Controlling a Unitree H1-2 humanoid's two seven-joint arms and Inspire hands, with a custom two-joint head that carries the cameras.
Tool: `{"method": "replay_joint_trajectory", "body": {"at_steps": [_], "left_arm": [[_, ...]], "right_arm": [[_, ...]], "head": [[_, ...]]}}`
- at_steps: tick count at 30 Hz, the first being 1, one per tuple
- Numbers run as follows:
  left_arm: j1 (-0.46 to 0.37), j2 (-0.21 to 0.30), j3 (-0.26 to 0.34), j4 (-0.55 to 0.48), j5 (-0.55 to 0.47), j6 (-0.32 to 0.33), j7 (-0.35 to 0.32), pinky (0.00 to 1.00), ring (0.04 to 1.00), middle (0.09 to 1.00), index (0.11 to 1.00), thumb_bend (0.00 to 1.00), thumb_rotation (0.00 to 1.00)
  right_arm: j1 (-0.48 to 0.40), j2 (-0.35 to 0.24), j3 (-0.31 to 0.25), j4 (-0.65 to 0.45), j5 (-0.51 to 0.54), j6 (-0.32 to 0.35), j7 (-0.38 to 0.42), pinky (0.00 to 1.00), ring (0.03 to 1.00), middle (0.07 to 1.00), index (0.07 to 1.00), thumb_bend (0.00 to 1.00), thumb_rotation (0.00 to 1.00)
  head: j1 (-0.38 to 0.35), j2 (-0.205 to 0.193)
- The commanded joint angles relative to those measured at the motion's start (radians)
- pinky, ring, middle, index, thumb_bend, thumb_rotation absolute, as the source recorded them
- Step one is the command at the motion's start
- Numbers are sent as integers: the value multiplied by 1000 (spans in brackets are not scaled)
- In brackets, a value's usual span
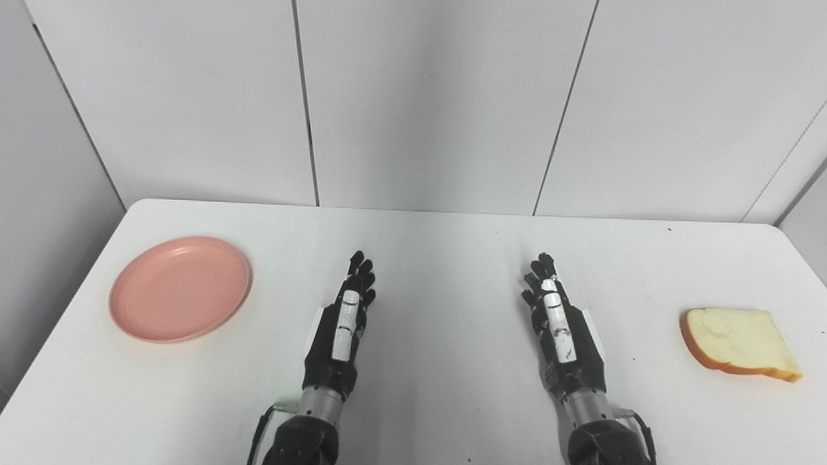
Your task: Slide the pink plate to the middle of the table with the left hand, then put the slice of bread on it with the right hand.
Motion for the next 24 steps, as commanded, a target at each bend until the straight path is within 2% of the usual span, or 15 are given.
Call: {"method": "replay_joint_trajectory", "body": {"at_steps": [1, 4, 12, 24], "left_arm": [[23, -5, -4, -4, -6, -8, -3, 1000, 1000, 1000, 1000, 612, 1000], [35, -6, -4, -11, -18, -13, -12, 1000, 1000, 1000, 1000, 605, 1000], [61, 6, -13, -62, -21, 32, -21, 1000, 1000, 1000, 1000, 627, 1000], [56, 1, -9, -53, 4, 23, 0, 1000, 1000, 1000, 1000, 652, 1000]], "right_arm": [[-22, 1, -4, -24, 3, -51, 1, 1000, 1000, 1000, 1000, 595, 867], [-23, 2, -5, -28, -4, -42, -7, 1000, 1000, 1000, 1000, 600, 867], [-27, 1, -7, -24, -3, -49, -13, 1000, 1000, 1000, 1000, 603, 868], [-25, -5, -3, -21, 0, -52, -3, 1000, 1000, 1000, 1000, 594, 876]], "head": [[-1, 2], [-1, 3], [-2, -4], [16, -13]]}}
